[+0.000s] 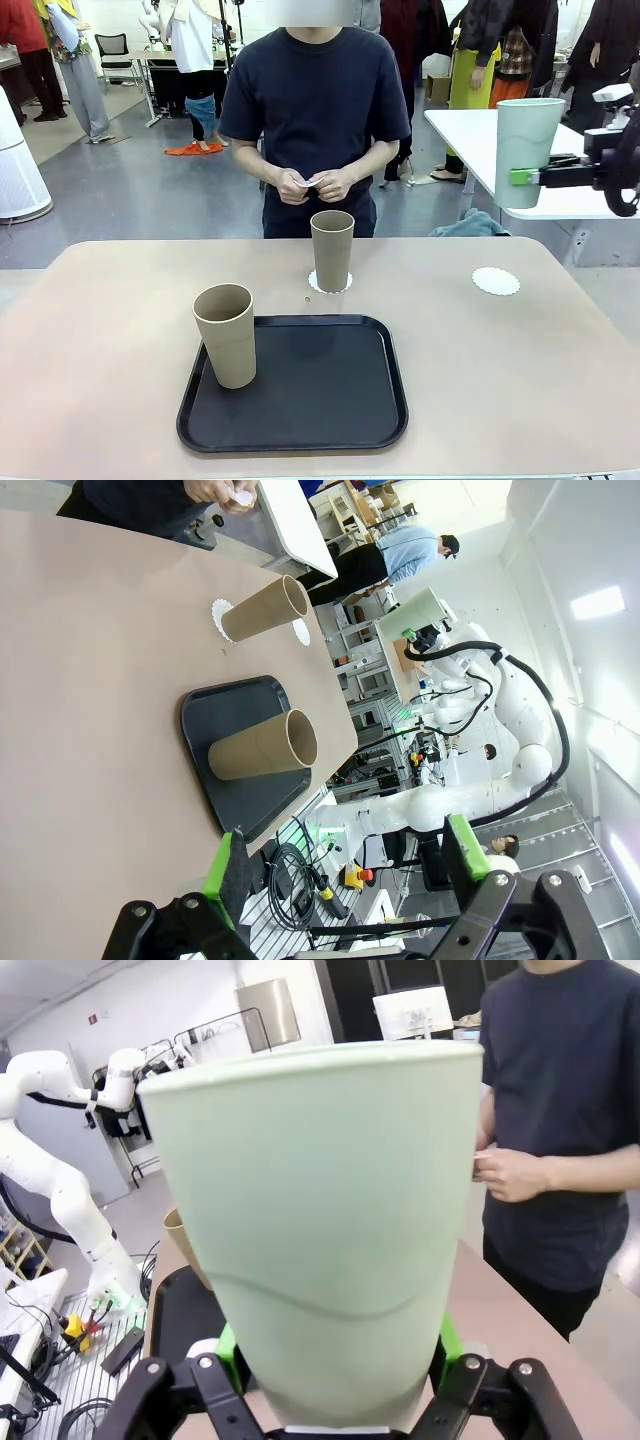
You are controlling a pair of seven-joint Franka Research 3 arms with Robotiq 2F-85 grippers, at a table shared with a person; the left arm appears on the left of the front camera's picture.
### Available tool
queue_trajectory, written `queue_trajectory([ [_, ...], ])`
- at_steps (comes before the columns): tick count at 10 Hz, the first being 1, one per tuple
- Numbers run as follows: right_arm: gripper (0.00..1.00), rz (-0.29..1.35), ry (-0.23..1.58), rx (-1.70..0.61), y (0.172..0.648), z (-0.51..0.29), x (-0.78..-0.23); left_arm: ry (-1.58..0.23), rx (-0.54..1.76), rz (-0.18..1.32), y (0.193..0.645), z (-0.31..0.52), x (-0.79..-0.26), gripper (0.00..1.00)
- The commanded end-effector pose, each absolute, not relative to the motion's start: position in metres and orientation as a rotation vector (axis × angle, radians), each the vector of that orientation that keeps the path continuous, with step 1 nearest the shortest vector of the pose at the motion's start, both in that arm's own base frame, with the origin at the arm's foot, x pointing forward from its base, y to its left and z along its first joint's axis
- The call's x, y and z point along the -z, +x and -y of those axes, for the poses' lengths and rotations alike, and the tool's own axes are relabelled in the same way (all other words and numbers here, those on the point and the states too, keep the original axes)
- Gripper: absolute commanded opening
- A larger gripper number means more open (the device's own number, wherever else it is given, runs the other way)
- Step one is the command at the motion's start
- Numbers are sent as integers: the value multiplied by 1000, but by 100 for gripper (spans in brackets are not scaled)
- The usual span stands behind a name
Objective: Place coasters on the table and set cups on them.
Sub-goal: Take one Reusable plastic cup from the Flat Tray and place it on a coaster set by the human.
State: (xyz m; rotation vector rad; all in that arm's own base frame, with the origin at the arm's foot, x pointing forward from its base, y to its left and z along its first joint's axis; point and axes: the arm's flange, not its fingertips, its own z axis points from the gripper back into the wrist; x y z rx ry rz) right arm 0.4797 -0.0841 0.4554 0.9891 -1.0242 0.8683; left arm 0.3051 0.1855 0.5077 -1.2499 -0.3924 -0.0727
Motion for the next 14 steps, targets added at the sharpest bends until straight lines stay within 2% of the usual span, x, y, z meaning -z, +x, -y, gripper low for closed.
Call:
queue_trajectory([
  [1, 82, 1021, 1020, -847, 489, 108, -460, -1263, 75, 402, 304, -186, -510, 100],
  [4, 82, 1107, 1004, -872, 486, 125, -463, -1263, 75, 402, 304, -186, -510, 100],
  [5, 82, 1052, 1008, -834, 485, 124, -455, -1263, 75, 402, 304, -186, -510, 100],
  [11, 82, 1063, 1009, -838, 485, 126, -455, -1263, 75, 402, 304, -186, -510, 100],
  [14, 82, 1021, 1173, -933, 521, 155, -410, -1263, 75, 402, 304, -186, -510, 100],
])
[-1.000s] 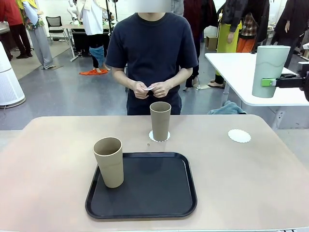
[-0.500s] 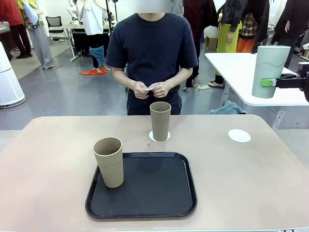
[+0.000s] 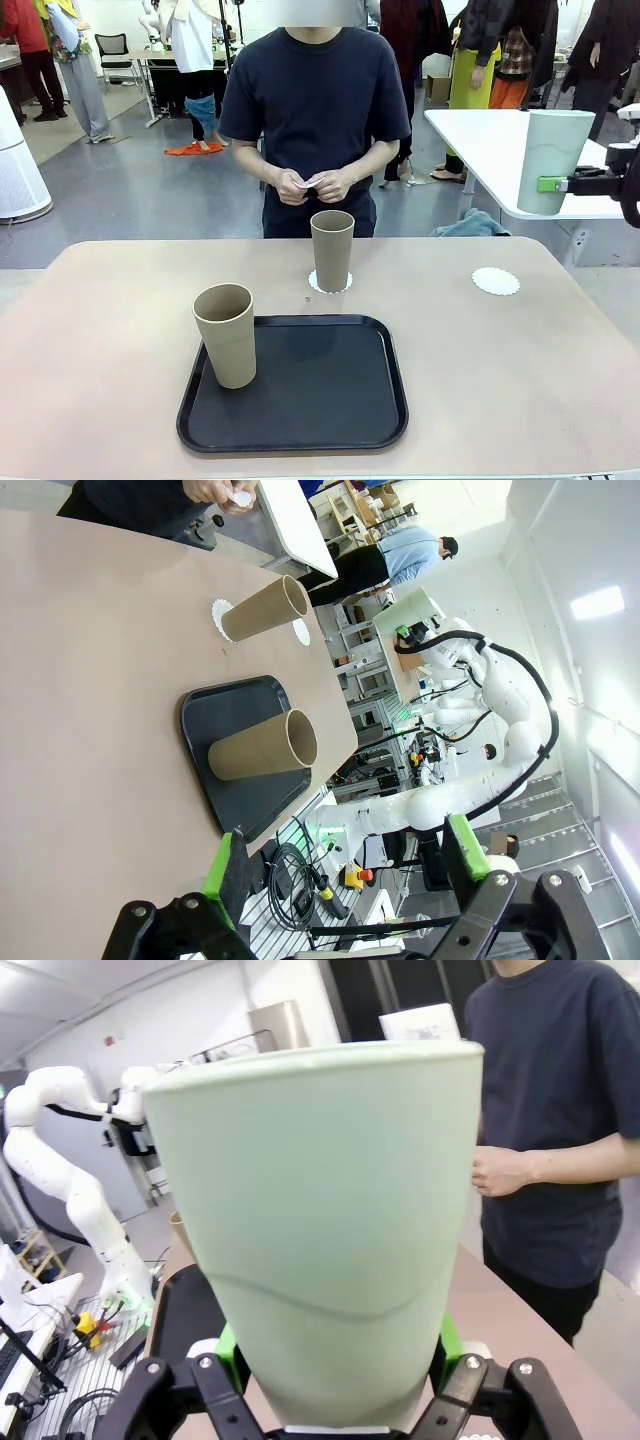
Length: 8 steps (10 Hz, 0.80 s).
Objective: Place coasters on the table and set cups on them.
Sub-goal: Take one Reusable plastic cup from the Flat Tray and place it on a coaster set by the human.
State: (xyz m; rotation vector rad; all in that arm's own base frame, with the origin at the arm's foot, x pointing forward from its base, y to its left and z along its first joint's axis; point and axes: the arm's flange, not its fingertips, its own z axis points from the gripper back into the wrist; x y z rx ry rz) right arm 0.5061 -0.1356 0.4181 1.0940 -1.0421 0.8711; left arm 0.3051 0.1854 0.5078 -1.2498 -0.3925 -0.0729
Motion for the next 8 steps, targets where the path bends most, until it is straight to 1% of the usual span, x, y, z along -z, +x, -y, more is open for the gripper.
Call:
queue_trajectory([
  [1, 82, 1029, 1196, -960, 531, 157, -398, -1263, 75, 402, 304, -186, -510, 100],
  [4, 82, 1003, 1277, -981, 547, 168, -352, -1263, 75, 402, 304, -186, -510, 100],
  [6, 82, 1028, 1195, -1067, 552, 163, -316, -1263, 75, 402, 304, -186, -510, 100],
  [7, 82, 1053, 1134, -1069, 556, 160, -304, -1263, 75, 402, 304, -186, -510, 100],
  [8, 82, 1113, 1066, -1061, 562, 158, -297, -1263, 75, 402, 304, -186, -510, 100],
])
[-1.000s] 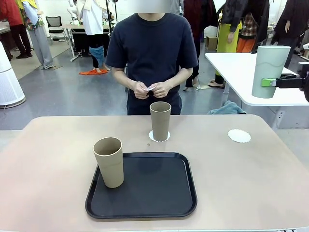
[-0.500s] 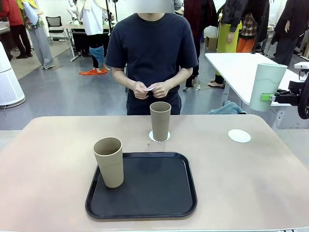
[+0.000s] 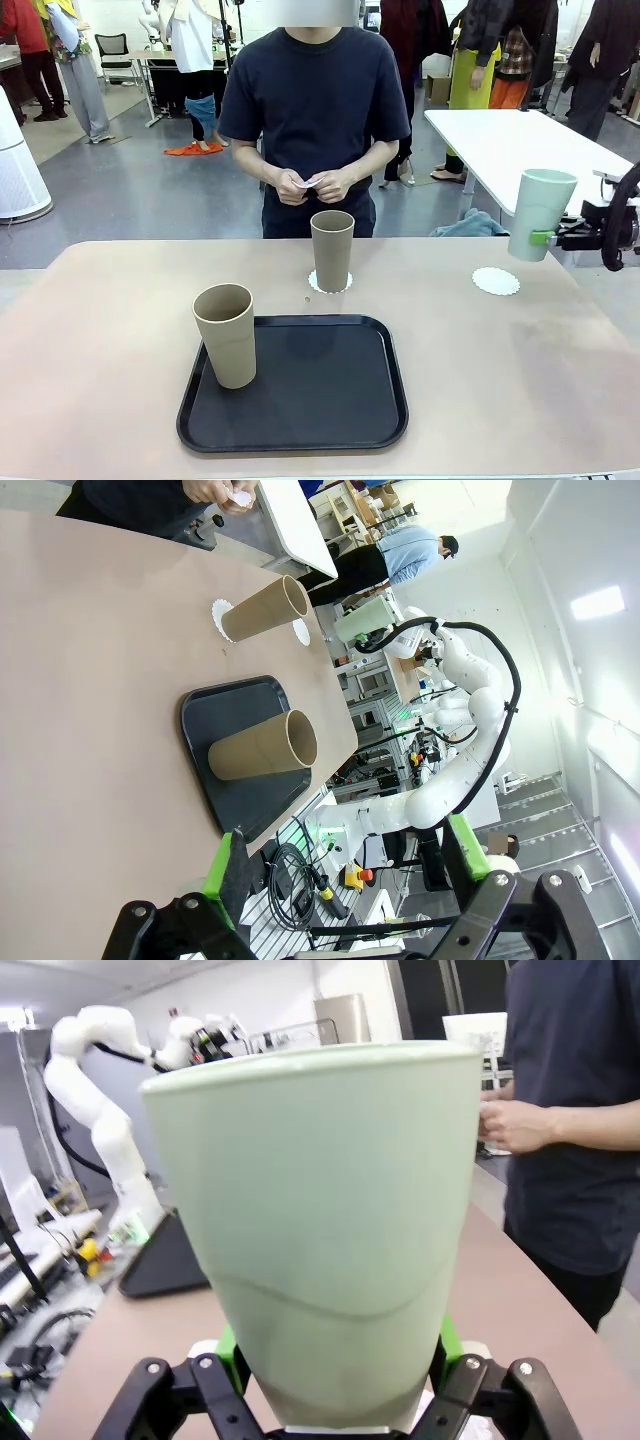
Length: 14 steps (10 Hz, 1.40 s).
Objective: Place coasters on the table and set cups on them.
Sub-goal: Take one Reusable plastic cup from the Flat Tray and place it on a coaster set by the human.
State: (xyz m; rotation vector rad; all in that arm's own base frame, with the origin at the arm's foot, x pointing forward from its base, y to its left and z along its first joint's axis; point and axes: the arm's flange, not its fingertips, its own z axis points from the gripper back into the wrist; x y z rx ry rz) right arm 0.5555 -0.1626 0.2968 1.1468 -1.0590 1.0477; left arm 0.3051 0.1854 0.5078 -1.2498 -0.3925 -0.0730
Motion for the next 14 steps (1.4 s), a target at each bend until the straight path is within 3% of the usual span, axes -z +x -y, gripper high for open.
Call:
queue_trajectory([
  [1, 82, 1158, 1031, -1065, 563, 160, -292, -1263, 75, 402, 304, -186, -510, 100],
  [5, 82, 1163, 1004, -997, 564, 153, -285, -1263, 75, 402, 304, -186, -510, 100],
  [14, 82, 1153, 1056, -1146, 561, 151, -259, -1263, 75, 402, 304, -186, -510, 100],
])
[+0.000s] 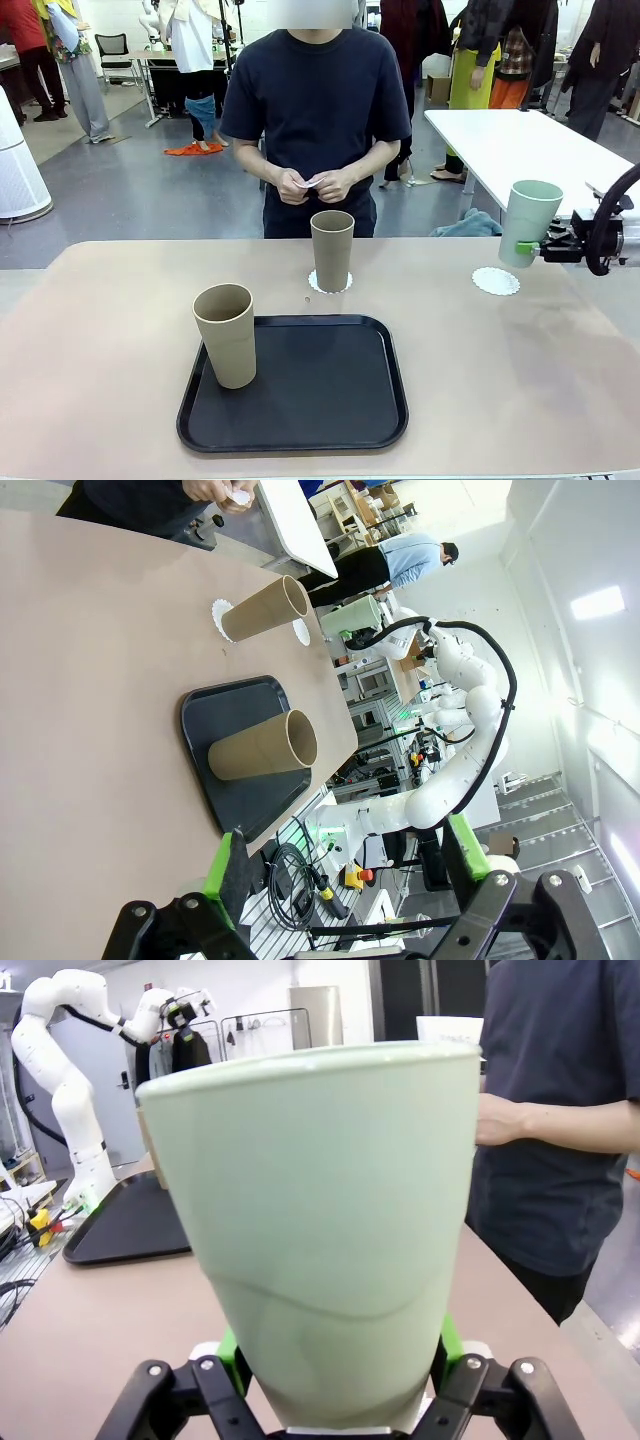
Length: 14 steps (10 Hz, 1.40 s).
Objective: Place coasters on the table and set cups on them.
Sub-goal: Take one Reusable plastic cup from the Flat Tray and place it on a coaster set by the human.
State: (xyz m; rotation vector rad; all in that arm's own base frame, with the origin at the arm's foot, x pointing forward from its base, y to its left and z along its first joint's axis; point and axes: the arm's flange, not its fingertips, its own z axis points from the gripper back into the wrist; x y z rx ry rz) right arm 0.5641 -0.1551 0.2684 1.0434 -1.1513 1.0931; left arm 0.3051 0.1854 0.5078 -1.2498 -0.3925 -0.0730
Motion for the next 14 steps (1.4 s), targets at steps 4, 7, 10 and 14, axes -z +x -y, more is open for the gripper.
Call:
queue_trajectory([
  [4, 82, 1148, 1057, -1184, 554, 144, -237, -1263, 75, 402, 304, -186, -510, 100],
  [7, 82, 1151, 1045, -1190, 556, 141, -230, -1263, 75, 402, 304, -186, -510, 100],
  [10, 82, 1137, 1035, -1191, 559, 134, -221, -1263, 75, 402, 304, -186, -510, 100],
  [14, 82, 1148, 1027, -1192, 566, 128, -219, -1263, 75, 402, 304, -186, -510, 100],
])
